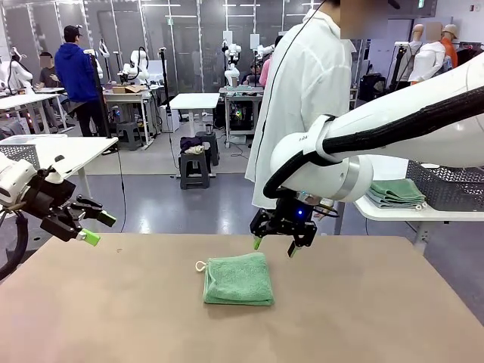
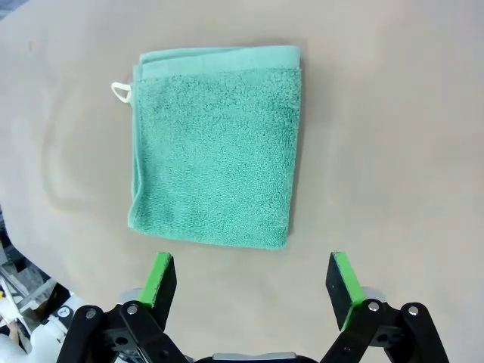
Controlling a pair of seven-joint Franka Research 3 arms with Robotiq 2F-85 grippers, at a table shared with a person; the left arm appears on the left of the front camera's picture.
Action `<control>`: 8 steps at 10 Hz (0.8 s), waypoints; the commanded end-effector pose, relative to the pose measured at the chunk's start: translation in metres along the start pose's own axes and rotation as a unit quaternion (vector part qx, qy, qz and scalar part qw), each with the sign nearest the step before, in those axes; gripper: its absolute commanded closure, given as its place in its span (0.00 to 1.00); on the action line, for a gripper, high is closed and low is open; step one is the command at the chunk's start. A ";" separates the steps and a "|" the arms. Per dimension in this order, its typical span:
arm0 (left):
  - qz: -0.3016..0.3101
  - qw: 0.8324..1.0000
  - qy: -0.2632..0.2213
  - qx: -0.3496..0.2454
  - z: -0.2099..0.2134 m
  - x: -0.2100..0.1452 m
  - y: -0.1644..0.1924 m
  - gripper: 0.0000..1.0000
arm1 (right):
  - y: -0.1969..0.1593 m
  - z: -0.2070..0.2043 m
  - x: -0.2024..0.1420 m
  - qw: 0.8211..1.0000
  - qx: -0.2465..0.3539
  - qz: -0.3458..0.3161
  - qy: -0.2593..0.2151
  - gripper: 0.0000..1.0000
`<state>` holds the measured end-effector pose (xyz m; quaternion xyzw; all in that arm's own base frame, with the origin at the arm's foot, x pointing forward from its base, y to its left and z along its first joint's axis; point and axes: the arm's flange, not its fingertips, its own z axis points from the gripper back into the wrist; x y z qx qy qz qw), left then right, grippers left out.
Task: Fold the towels and place them in the basket.
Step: Place the folded Towel with hook on the right side of the table.
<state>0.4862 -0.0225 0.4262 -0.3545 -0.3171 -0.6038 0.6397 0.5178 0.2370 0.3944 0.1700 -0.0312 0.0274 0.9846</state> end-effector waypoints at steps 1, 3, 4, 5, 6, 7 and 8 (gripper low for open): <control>-0.003 1.000 0.009 0.007 0.000 0.000 -0.002 0.00 | -0.001 -0.019 0.004 1.000 -0.013 -0.020 -0.009 0.00; -0.003 1.000 0.009 0.007 0.000 0.000 -0.002 0.00 | -0.005 -0.041 0.008 1.000 -0.018 -0.021 0.002 0.00; -0.003 1.000 0.009 0.007 0.000 0.000 -0.002 0.00 | -0.005 -0.051 0.009 1.000 -0.020 -0.015 0.005 0.00; -0.003 1.000 0.009 0.007 0.000 0.000 -0.002 0.00 | -0.004 -0.062 0.010 1.000 -0.025 -0.013 0.010 0.00; -0.003 1.000 0.009 0.007 0.000 0.000 -0.002 0.00 | -0.003 -0.068 0.010 0.999 -0.027 -0.013 0.016 0.00; -0.003 1.000 0.009 0.007 0.000 0.000 -0.002 0.00 | -0.002 -0.075 0.010 0.999 -0.030 -0.011 0.018 0.00; -0.003 1.000 0.009 0.007 0.000 0.000 -0.002 0.00 | 0.000 -0.080 0.009 0.999 -0.030 -0.006 0.016 0.00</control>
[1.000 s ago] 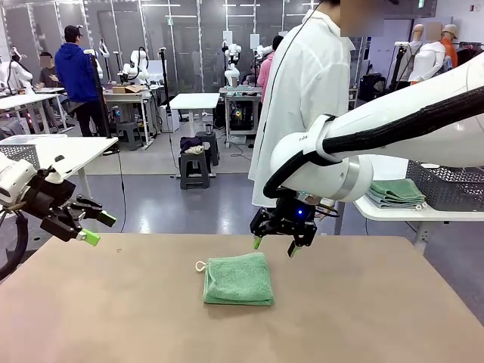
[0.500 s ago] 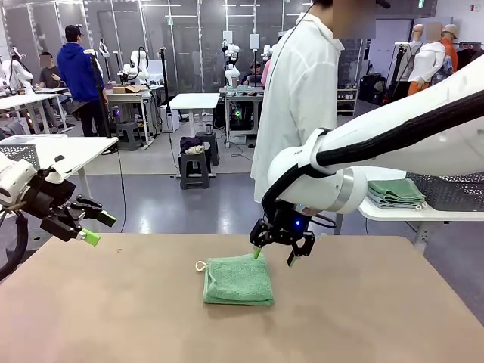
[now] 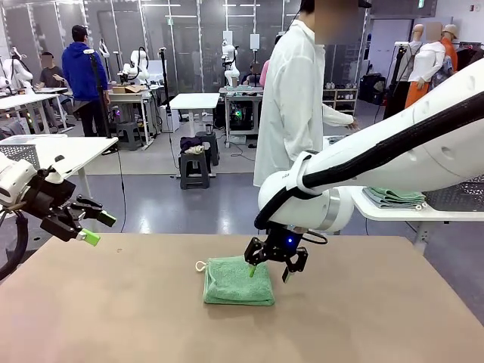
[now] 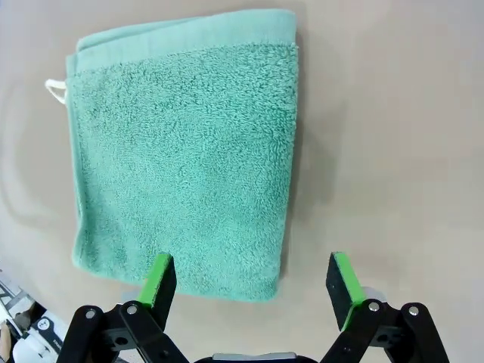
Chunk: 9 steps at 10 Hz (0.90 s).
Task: Fold the towels and place them in the basket.
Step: Place the folded Towel with hook on the right side of the table.
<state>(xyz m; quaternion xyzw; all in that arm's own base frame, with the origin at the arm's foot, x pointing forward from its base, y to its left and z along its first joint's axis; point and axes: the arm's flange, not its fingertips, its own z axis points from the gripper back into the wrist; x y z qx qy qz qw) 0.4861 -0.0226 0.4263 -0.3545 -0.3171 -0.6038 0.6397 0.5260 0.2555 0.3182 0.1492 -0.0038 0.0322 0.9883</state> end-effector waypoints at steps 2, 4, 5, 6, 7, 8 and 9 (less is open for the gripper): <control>-0.003 1.000 0.009 0.007 0.000 0.000 -0.002 0.00 | 0.011 -0.008 0.008 1.000 -0.010 0.001 -0.020 0.00; -0.003 1.000 0.009 0.007 0.000 0.000 -0.002 0.00 | 0.008 -0.014 0.011 1.000 -0.007 -0.003 -0.023 0.00; -0.003 1.000 0.009 0.007 0.000 0.000 -0.002 0.00 | 0.007 -0.017 0.013 1.000 0.002 -0.001 -0.031 0.00; -0.003 1.000 0.009 0.007 0.000 0.000 -0.002 0.00 | 0.006 -0.019 0.013 0.999 0.005 -0.002 -0.033 0.00; -0.003 1.000 0.009 0.007 0.000 0.000 -0.002 0.00 | 0.006 -0.021 0.014 0.999 0.007 -0.003 -0.037 0.00; -0.003 1.000 0.009 0.007 0.000 0.000 -0.002 0.00 | 0.005 -0.023 0.014 0.999 0.009 -0.001 -0.037 0.00; -0.003 1.000 0.009 0.007 0.000 0.000 -0.002 0.00 | 0.005 -0.024 0.014 0.999 0.010 0.001 -0.035 0.20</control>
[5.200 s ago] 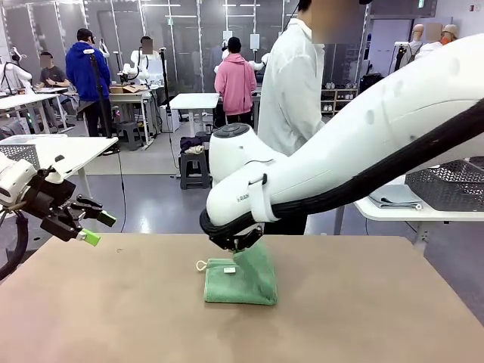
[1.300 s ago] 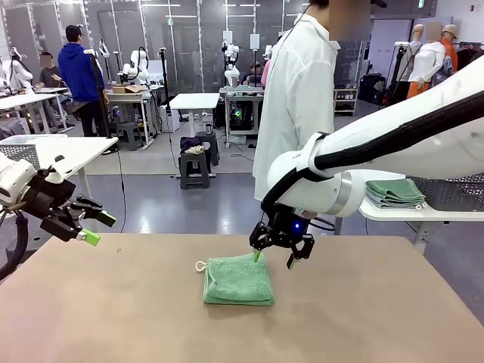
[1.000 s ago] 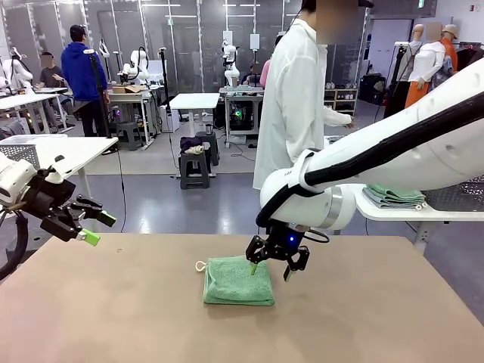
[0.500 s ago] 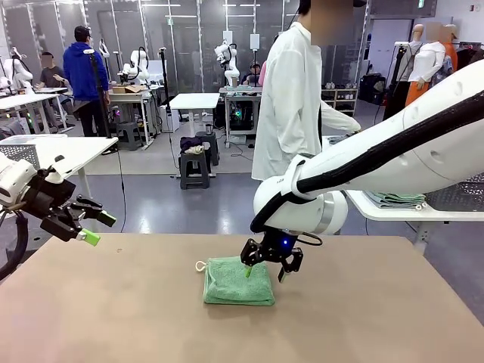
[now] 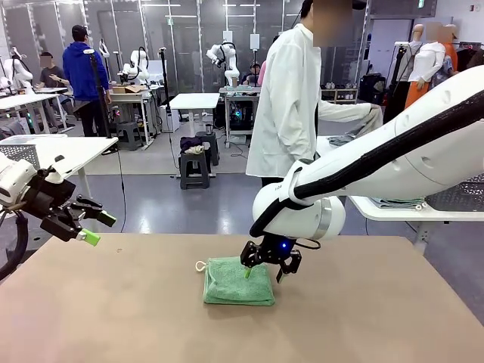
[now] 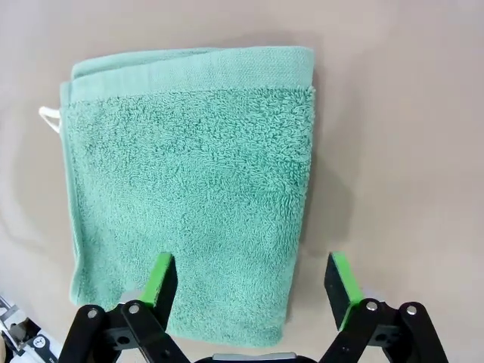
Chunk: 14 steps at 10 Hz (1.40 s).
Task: Fold the towels and place them in the basket.
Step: Place the folded Towel with hook on the right side of the table.
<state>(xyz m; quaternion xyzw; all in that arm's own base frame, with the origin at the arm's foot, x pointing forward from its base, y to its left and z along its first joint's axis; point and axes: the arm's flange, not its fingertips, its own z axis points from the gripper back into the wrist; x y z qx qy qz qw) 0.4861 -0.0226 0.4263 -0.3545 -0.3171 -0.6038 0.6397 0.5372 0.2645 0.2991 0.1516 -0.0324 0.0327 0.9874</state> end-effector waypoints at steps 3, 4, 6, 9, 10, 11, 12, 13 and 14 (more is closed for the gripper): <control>-0.003 1.000 0.009 0.007 0.000 0.000 -0.002 0.00 | 0.001 -0.006 0.003 1.000 0.012 -0.006 -0.008 0.22; -0.003 1.000 0.009 0.007 0.000 0.000 -0.002 0.00 | 0.000 -0.007 0.003 1.000 0.011 -0.007 -0.008 0.36; -0.003 1.000 0.009 0.007 0.000 0.000 -0.002 0.00 | 0.000 -0.008 0.003 1.000 0.010 -0.007 -0.007 0.56; -0.003 1.000 0.009 0.007 0.000 0.000 -0.002 0.00 | -0.001 -0.007 0.002 1.000 0.004 -0.011 -0.007 0.82; -0.003 1.000 0.009 0.007 0.000 0.000 -0.002 0.00 | -0.005 -0.006 0.002 1.000 0.007 -0.012 -0.005 0.96; -0.003 1.000 0.009 0.007 0.000 0.000 -0.002 0.00 | -0.013 -0.005 0.004 1.000 0.007 -0.011 -0.003 1.00; -0.003 1.000 0.009 0.007 0.000 0.000 -0.002 0.00 | -0.028 0.000 0.009 1.000 0.003 -0.018 -0.011 1.00; -0.003 1.000 0.009 0.007 0.000 0.000 -0.002 0.00 | -0.051 0.009 0.013 1.000 0.011 -0.019 -0.010 1.00; -0.003 1.000 0.009 0.007 0.000 0.000 -0.002 0.00 | -0.078 0.023 0.015 1.000 0.009 -0.021 -0.016 1.00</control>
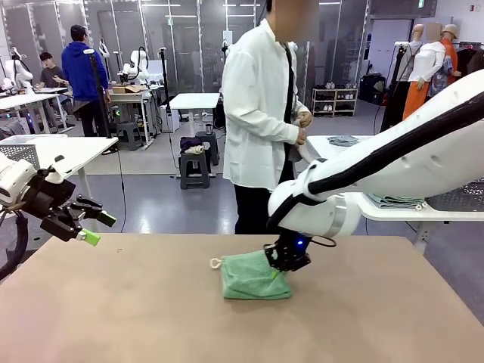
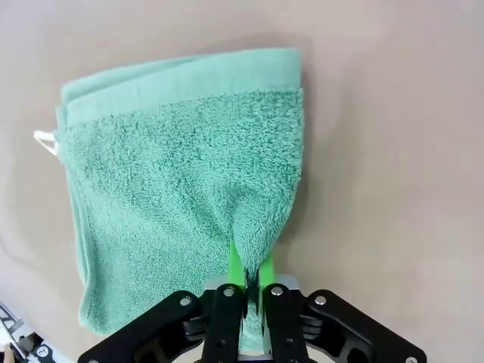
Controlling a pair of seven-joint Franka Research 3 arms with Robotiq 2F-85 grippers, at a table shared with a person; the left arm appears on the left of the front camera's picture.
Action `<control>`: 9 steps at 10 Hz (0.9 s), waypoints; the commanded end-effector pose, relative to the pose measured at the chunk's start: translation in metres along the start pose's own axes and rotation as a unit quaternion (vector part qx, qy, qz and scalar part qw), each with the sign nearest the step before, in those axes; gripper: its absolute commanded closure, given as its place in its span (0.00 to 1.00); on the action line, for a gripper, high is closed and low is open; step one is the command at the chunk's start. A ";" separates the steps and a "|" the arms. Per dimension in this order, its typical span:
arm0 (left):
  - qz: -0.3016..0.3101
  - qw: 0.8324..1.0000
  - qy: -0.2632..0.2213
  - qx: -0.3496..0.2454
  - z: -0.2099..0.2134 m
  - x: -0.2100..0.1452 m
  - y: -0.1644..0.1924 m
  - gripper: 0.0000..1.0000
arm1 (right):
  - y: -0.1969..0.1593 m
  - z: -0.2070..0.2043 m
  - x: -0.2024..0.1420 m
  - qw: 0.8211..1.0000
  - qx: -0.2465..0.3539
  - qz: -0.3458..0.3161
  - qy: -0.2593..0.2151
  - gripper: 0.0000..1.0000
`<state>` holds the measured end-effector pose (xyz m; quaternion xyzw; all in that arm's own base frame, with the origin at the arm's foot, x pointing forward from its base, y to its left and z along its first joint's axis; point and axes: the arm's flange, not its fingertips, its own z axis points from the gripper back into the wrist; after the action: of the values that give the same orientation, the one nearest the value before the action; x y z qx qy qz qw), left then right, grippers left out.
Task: Fold the towels and place them in the basket.
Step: Place the folded Towel with hook on the right side of the table.
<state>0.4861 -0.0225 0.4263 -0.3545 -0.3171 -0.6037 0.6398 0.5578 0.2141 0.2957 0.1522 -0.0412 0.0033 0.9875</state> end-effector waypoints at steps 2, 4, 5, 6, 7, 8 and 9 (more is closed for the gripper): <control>-0.003 1.000 0.009 0.007 0.000 0.000 -0.002 0.00 | -0.090 0.046 0.000 1.000 0.007 -0.007 -0.017 1.00; -0.003 1.000 0.009 0.007 0.000 0.000 -0.002 0.00 | -0.154 0.073 0.007 1.000 -0.003 0.025 -0.014 1.00; -0.003 1.000 0.009 0.007 0.000 0.000 -0.002 0.00 | -0.181 0.081 0.014 0.999 -0.013 0.031 -0.023 1.00; -0.003 1.000 0.009 0.007 0.000 0.000 -0.002 0.00 | -0.205 0.087 0.023 0.999 -0.024 0.024 -0.032 1.00; -0.003 1.000 0.009 0.007 0.000 0.000 -0.002 0.00 | -0.226 0.090 0.034 0.998 -0.027 0.022 -0.043 1.00; -0.003 1.000 0.009 0.007 0.000 0.000 -0.002 0.00 | -0.242 0.091 0.045 0.998 -0.029 0.021 -0.052 1.00; -0.003 1.000 0.009 0.007 0.000 0.000 -0.002 0.00 | -0.252 0.090 0.052 0.998 -0.034 0.017 -0.054 1.00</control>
<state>0.4861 -0.0223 0.4263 -0.3543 -0.3172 -0.6036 0.6399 0.5929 -0.0534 0.3154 0.1212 -0.0890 0.0021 0.9886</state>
